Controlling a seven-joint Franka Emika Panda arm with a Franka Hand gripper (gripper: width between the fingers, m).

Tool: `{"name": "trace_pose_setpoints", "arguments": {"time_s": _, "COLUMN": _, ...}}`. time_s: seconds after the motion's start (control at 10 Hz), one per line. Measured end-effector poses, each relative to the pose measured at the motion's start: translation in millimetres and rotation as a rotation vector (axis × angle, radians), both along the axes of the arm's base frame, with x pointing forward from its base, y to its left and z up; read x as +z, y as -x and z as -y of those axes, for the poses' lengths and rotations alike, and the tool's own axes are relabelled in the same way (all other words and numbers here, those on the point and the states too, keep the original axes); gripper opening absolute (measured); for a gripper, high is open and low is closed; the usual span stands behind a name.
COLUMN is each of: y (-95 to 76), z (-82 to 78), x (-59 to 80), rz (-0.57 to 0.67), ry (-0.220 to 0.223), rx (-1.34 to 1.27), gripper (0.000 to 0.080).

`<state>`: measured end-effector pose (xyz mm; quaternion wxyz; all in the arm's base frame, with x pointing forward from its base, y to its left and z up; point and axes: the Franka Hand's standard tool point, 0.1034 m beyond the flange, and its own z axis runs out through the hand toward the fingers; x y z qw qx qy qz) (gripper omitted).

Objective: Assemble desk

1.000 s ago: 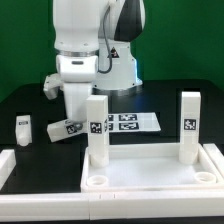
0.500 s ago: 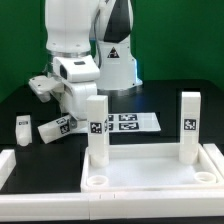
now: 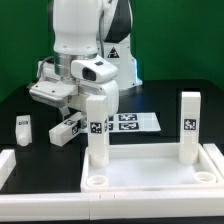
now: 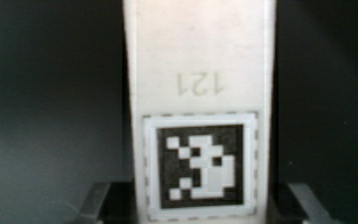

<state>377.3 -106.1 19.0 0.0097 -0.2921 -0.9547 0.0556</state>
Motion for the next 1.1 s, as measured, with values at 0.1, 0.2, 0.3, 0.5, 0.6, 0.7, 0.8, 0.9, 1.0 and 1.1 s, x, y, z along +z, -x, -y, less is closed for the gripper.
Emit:
{"name": "trace_pose_setpoints", "arguments": {"time_s": 0.1, "y": 0.9, "z": -0.9, "x": -3.2, "rz": -0.006, "ry": 0.001, "rx": -0.004, "gripper": 0.0285}}
{"name": "trace_pose_setpoints", "arguments": {"time_s": 0.2, "y": 2.0, "z": -0.9, "x": -4.8, "rz": -0.006, "ry": 0.002, "rx": -0.036, "gripper": 0.0285}}
{"name": "trace_pose_setpoints", "arguments": {"time_s": 0.3, "y": 2.1, "z": -0.6, "x": -4.8, "rz": -0.006, "ry": 0.003, "rx": -0.037, "gripper": 0.0285}}
{"name": "trace_pose_setpoints", "arguments": {"time_s": 0.5, "y": 1.9, "z": -0.1, "x": -4.3, "rz": 0.0, "ry": 0.006, "rx": -0.087, "gripper": 0.0503}}
{"name": "trace_pose_setpoints", "arguments": {"time_s": 0.6, "y": -2.1, "z": 3.1, "x": 4.7, "rz": 0.018, "ry": 0.013, "rx": -0.129, "gripper": 0.0503}}
{"name": "trace_pose_setpoints", "arguments": {"time_s": 0.7, "y": -10.0, "z": 5.4, "x": 19.0, "rz": 0.055, "ry": 0.02, "rx": -0.198, "gripper": 0.0615}}
{"name": "trace_pose_setpoints", "arguments": {"time_s": 0.8, "y": -15.6, "z": 8.7, "x": 28.0, "rz": 0.085, "ry": 0.025, "rx": -0.292, "gripper": 0.0642}}
{"name": "trace_pose_setpoints", "arguments": {"time_s": 0.9, "y": -18.0, "z": 12.2, "x": 32.2, "rz": 0.104, "ry": 0.031, "rx": -0.412, "gripper": 0.0642}}
{"name": "trace_pose_setpoints", "arguments": {"time_s": 1.0, "y": -22.5, "z": 19.7, "x": 37.2, "rz": 0.116, "ry": 0.045, "rx": -0.55, "gripper": 0.0648}}
{"name": "trace_pose_setpoints", "arguments": {"time_s": 1.1, "y": -34.7, "z": 25.2, "x": 42.1, "rz": 0.144, "ry": 0.05, "rx": -0.564, "gripper": 0.0648}}
